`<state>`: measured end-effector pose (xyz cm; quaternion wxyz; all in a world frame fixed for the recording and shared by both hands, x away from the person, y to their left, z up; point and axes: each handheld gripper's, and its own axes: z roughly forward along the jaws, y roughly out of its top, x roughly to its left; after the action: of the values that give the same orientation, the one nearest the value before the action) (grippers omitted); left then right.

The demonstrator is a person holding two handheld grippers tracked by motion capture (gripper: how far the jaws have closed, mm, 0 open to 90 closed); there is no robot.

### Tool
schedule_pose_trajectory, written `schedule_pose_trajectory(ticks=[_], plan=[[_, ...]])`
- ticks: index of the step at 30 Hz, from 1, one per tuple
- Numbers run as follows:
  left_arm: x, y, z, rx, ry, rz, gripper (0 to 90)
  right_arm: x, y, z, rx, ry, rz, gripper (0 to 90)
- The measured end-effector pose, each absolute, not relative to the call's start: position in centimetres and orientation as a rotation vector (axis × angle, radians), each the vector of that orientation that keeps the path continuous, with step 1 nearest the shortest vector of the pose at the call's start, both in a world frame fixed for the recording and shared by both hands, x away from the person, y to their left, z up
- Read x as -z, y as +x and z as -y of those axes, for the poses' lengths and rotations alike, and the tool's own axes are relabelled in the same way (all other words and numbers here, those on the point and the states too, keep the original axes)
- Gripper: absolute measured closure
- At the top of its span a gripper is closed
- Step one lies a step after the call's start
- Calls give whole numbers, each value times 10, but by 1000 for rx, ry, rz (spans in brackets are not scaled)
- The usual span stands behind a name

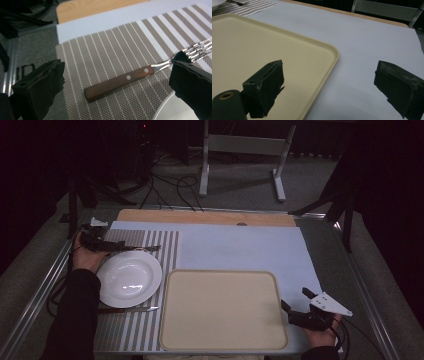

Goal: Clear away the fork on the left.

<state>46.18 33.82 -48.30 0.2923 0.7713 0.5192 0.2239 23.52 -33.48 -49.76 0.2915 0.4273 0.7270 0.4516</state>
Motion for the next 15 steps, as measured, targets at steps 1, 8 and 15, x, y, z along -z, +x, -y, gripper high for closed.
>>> schedule_pose_trajectory(ticks=[1, 8, 15], plan=[[484, 462, -339, -594, 2058, -1381, 0, 498, 235, 335, -1205, 1135, -1940, 86], [492, 467, -344, -558, 2063, -1382, 0, 498, 235, 335, -1206, 1136, -1942, 86], [498, 475, -341, -564, 2094, -1477, 40, 498, 235, 334, -1204, 1138, -1946, 87]])
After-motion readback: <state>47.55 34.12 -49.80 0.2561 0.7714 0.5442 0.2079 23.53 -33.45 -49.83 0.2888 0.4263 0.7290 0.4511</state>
